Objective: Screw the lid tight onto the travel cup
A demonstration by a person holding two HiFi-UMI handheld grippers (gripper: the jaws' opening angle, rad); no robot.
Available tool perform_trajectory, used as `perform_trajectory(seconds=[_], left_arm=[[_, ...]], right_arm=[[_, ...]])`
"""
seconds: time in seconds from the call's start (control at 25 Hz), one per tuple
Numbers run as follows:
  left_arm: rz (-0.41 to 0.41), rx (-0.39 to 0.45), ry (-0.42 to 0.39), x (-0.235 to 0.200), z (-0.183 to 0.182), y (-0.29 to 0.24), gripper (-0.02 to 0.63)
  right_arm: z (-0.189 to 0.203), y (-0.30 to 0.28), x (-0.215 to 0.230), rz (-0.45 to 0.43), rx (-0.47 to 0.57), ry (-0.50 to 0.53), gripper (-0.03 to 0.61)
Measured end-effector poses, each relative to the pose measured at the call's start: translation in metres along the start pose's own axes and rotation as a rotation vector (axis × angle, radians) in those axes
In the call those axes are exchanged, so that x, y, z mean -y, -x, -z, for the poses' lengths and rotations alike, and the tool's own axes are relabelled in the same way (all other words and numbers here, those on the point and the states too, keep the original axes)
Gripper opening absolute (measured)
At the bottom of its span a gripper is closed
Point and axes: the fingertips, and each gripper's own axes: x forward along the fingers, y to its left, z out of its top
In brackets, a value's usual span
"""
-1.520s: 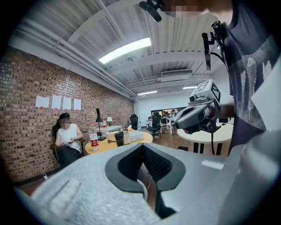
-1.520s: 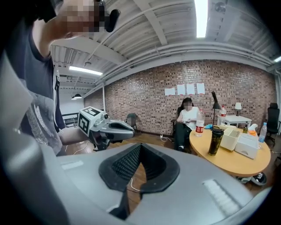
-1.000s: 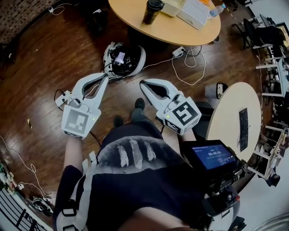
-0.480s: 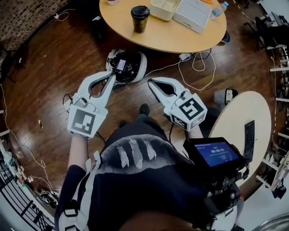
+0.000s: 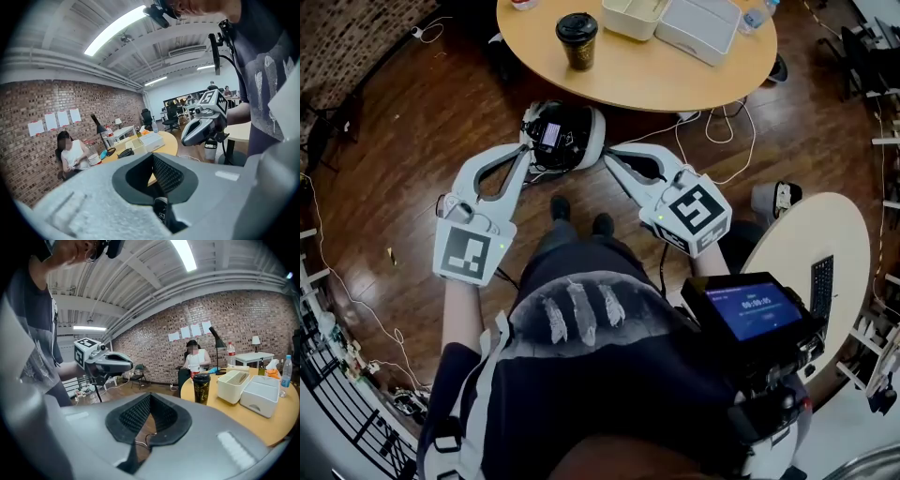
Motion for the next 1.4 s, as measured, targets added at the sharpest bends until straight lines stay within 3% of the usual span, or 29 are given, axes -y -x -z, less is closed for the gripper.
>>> perform_trajectory(seconds=[0.4,0.68,0.88,0.92,1.0,1.08,1.16,1.4], left_arm=[[0.085,0.11,0.007,-0.044,-0.014,-0.035,0.003],[0.177,0.182,-0.014,-0.101,-0.004,-0.066,0.003],[0.285,0.172,-0.151,-0.117,0.008,-0.094,0.014],[0.322,0.153,-0.195,-0.116,0.013,-0.102,0.087],[0.387,0.109,-0.289,-0.113,0.023,-0.117,0.167],[0.422,0.093,-0.355,-0.11,0.025,-0.129,0.21],[0.437,0.096,-0.375,-0.112,0.022,-0.138,0.247],[0.452,0.067,-0.441,-0.123,0.015,-0.168,0.249]], right_arm=[[-0.018,-0.005,0.03,0.143,-0.05,0.012,0.006],[-0.039,-0.047,0.051,0.242,-0.092,0.029,0.006],[-0.033,-0.074,0.052,0.284,-0.154,0.018,0.006],[-0.031,-0.079,0.053,0.291,-0.165,0.017,0.006],[-0.026,-0.086,0.056,0.306,-0.184,0.005,0.006],[-0.02,-0.09,0.057,0.312,-0.206,-0.011,0.006],[-0.015,-0.093,0.059,0.313,-0.229,-0.014,0.006],[-0.016,-0.102,0.075,0.301,-0.243,0.015,0.006]])
